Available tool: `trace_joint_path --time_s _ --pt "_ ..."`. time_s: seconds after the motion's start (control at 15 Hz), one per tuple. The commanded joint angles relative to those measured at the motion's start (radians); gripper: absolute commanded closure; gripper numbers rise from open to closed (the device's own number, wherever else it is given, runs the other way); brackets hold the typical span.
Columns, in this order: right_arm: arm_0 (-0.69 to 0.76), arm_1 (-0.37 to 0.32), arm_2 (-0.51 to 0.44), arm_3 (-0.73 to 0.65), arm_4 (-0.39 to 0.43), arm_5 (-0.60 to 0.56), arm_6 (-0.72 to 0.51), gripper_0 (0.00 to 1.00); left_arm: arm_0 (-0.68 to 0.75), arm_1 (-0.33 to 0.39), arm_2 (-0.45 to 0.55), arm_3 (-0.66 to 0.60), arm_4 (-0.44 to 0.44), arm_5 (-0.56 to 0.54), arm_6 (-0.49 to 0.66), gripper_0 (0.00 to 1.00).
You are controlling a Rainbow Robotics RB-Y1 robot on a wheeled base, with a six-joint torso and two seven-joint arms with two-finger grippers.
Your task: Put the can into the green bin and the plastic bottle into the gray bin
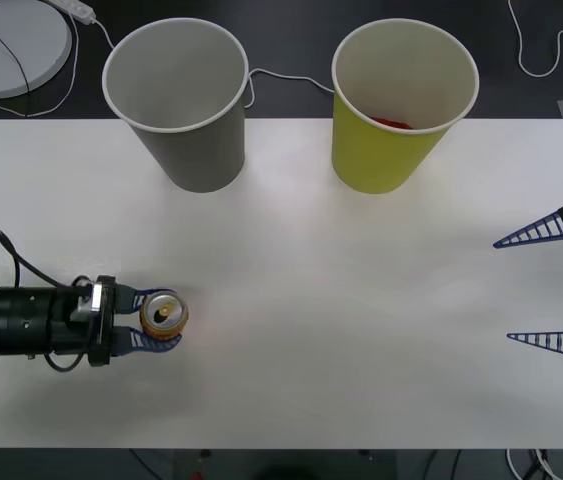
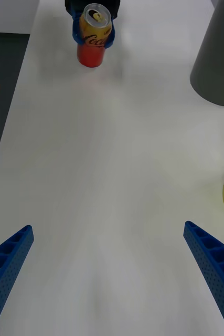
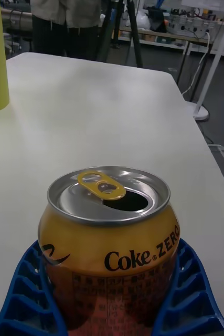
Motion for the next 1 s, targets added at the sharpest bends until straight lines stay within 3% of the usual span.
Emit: trace_joint_path --time_s 0.07,0.6,0.87,1.0 --pt "0.0 0.0 0.0 0.0 0.0 0.0 0.0 0.0 0.001 0.047 0.04 -0.088 -0.071 0.0 0.138 1.0" --pt "0.0 0.0 0.0 0.0 0.0 0.0 0.0 0.0 0.003 0.156 0.206 -0.32 -0.239 0.003 0.571 1.0" --pt "0.0 0.0 0.0 0.0 0.0 0.0 0.0 0.0 0.003 0.239 0.235 -0.406 -0.251 0.032 0.756 1.0" --pt "0.0 0.0 0.0 0.0 0.0 0.0 0.0 0.0 0.003 0.317 0.241 -0.498 -0.251 0.045 0.876 1.0"
